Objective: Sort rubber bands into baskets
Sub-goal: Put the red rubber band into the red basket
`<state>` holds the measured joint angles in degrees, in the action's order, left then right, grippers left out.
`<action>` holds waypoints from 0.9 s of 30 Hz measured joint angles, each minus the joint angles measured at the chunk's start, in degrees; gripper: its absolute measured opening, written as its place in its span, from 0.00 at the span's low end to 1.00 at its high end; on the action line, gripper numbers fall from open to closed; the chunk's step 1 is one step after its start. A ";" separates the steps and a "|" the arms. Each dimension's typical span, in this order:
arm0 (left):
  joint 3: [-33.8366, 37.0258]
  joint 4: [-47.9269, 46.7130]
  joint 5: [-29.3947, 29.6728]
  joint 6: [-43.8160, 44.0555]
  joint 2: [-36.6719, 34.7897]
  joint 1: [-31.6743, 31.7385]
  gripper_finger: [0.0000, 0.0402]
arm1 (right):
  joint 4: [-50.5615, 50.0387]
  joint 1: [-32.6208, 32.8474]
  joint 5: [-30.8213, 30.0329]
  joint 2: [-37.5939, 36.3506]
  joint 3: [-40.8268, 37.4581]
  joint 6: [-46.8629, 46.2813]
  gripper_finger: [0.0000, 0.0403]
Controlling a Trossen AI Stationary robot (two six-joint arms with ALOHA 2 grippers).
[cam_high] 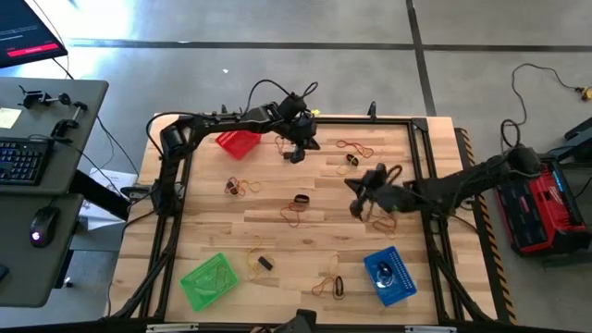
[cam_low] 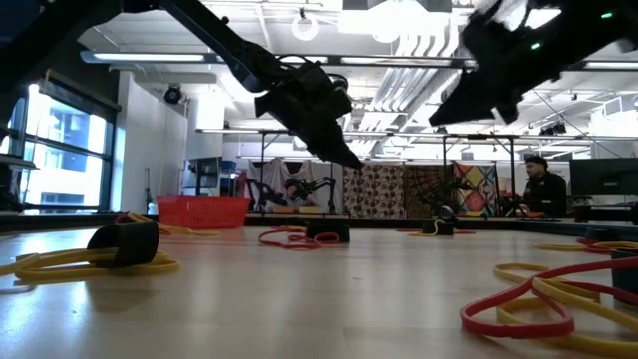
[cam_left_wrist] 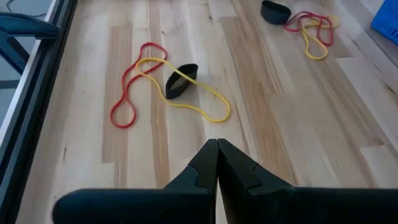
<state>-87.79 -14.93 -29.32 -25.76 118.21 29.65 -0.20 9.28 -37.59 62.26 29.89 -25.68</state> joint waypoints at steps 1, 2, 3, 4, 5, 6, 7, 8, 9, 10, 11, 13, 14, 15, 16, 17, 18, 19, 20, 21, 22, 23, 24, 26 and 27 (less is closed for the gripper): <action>0.00 -0.10 0.00 0.00 0.00 0.03 0.00 | -2.10 -2.79 2.49 0.00 0.92 -0.02 0.00; 0.00 -0.11 0.00 0.00 0.00 0.13 0.00 | -4.18 -5.73 4.80 0.00 1.79 -0.01 0.00; 0.00 -0.22 0.00 0.02 0.00 0.31 0.00 | -5.97 -8.73 6.94 0.00 2.57 0.13 0.00; 0.00 -0.28 0.00 0.02 0.00 0.51 0.00 | -7.54 -11.61 9.06 0.02 3.44 0.70 0.00; 0.00 -0.28 -0.02 0.04 0.00 0.75 0.00 | -8.72 -14.28 11.15 0.02 4.29 1.90 0.00; 0.00 -0.24 -0.02 0.07 -0.01 1.00 0.00 | -9.60 -16.89 13.18 0.02 5.09 3.22 0.00; 0.00 -0.14 -0.01 0.18 -0.02 1.33 0.00 | -10.61 -19.37 15.16 0.02 5.87 4.58 0.00; 0.00 0.02 0.04 0.20 -0.02 1.61 0.00 | -11.26 -21.64 16.90 0.02 6.46 5.96 0.00; 0.00 0.26 0.04 0.20 -0.01 1.90 0.00 | -11.63 -23.79 18.73 0.02 6.95 7.28 0.00; 0.00 0.64 0.07 0.21 -0.02 2.11 0.00 | -11.62 -25.82 20.50 0.02 7.33 8.68 0.00; 0.00 1.29 0.05 0.54 -0.02 2.41 0.00 | -11.59 -27.73 22.33 0.02 7.64 9.93 0.00; 0.00 2.32 0.05 1.15 -0.02 2.90 0.00 | -11.55 -31.11 25.21 0.37 7.95 11.67 0.00; 0.00 2.80 0.05 1.53 -0.02 3.09 0.00 | -11.51 -32.53 26.37 0.82 8.02 12.37 0.00; 0.06 3.39 0.07 1.69 0.00 3.37 0.00 | -11.53 -33.83 27.40 1.49 8.02 12.90 0.00; 0.43 4.49 -0.07 1.74 0.00 3.47 0.00 | -11.48 -34.91 28.40 2.36 8.02 13.51 0.00; 0.96 5.77 -0.32 1.93 -0.01 3.63 0.00 | -11.13 -35.84 29.54 3.42 8.02 14.06 0.00; 1.38 6.40 -0.71 2.17 0.00 3.78 0.00 | -10.56 -36.67 30.50 4.62 8.02 14.61 0.00; 1.83 6.87 -1.32 2.53 0.00 3.96 0.00 | -10.00 -37.42 31.47 6.00 8.02 15.43 0.00; 2.28 7.33 -1.94 2.64 0.02 4.16 0.00 | -9.31 -38.02 32.29 7.38 8.02 16.15 0.00; 2.86 8.38 -2.01 2.69 0.02 4.18 0.00 | -8.66 -38.60 32.56 8.67 8.02 16.95 0.01; 3.42 9.34 -2.00 2.69 0.02 4.22 0.00 | -7.91 -39.14 32.76 9.93 8.02 17.83 0.02; 3.86 9.80 -1.99 2.69 0.02 4.24 0.00 | -7.39 -39.72 32.86 11.04 8.02 18.49 0.04; 4.25 10.07 -1.99 2.66 0.00 4.29 0.00 | -6.88 -40.32 32.96 12.10 8.02 19.16 0.06; 4.56 10.18 -2.13 2.03 0.00 4.42 0.00 | -5.69 -41.74 33.24 14.01 8.02 20.10 0.12; 4.57 10.10 -2.16 1.56 -0.03 4.39 0.00 | -5.37 -42.45 33.60 14.86 8.02 20.35 0.15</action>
<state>-83.22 -4.83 -31.48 -24.20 118.18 34.04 -5.56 -33.17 -3.98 77.12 37.91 -5.32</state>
